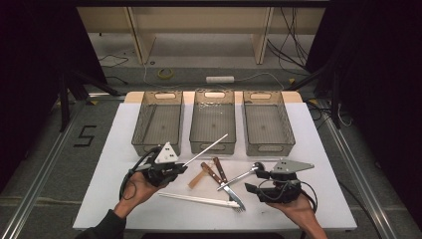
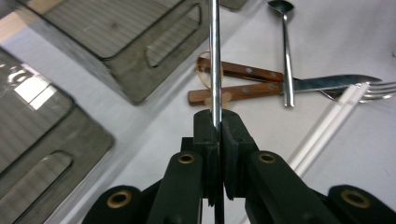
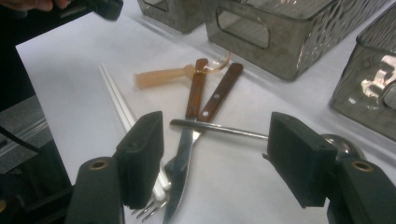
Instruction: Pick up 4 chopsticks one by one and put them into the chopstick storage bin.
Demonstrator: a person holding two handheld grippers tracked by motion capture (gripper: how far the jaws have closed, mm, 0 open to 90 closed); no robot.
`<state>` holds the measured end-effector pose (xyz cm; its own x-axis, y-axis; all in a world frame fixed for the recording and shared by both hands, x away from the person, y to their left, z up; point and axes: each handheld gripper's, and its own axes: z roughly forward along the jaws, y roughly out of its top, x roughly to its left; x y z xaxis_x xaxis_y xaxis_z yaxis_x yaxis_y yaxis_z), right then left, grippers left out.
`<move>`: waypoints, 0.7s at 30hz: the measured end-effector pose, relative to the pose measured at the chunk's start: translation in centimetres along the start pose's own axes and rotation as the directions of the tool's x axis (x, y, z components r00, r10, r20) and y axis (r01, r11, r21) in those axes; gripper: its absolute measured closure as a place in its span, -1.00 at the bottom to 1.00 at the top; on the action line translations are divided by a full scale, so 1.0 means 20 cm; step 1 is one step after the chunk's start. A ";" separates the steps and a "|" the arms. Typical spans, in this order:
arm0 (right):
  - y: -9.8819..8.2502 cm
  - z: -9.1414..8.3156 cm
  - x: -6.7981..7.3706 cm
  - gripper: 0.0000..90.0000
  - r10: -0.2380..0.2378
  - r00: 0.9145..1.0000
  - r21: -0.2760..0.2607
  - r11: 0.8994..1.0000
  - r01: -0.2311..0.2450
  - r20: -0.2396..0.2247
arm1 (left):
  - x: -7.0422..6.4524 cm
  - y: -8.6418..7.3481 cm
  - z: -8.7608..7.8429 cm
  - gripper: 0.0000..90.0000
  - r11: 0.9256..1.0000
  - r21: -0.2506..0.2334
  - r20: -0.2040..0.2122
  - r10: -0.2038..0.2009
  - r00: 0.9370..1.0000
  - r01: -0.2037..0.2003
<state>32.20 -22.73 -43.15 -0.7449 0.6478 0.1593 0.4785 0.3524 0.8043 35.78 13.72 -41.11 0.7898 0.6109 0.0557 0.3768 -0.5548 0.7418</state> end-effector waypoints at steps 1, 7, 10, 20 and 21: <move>0.00 0.00 0.00 -0.17 0.001 1.000 0.004 1.000 -0.001 -0.003 | 0.01 0.00 -0.01 0.89 1.000 -0.004 -0.003 -0.009 1.000 0.009; -0.02 0.02 0.02 -0.23 0.005 1.000 0.017 1.000 -0.005 0.003 | 0.08 -0.01 -0.04 0.90 0.999 -0.020 -0.038 -0.049 0.998 0.048; -0.03 0.01 0.03 -0.25 0.011 1.000 0.011 1.000 -0.011 0.007 | 0.12 -0.01 -0.04 0.90 0.997 -0.035 -0.059 -0.076 0.995 0.074; -0.05 0.02 0.05 -0.26 0.005 1.000 0.030 1.000 -0.005 -0.001 | 0.34 0.00 -0.07 0.90 0.981 -0.070 -0.150 -0.189 0.970 0.180; -0.05 0.02 0.06 -0.26 -0.004 1.000 0.037 0.999 0.004 -0.002 | 0.36 0.00 -0.07 0.90 0.979 -0.073 -0.156 -0.201 0.967 0.191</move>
<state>31.08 -21.99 -44.03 -0.7480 0.6448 0.1574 0.4920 0.3796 0.7835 40.71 18.89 -39.78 0.6129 0.7901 0.0091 0.4846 -0.3851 0.7854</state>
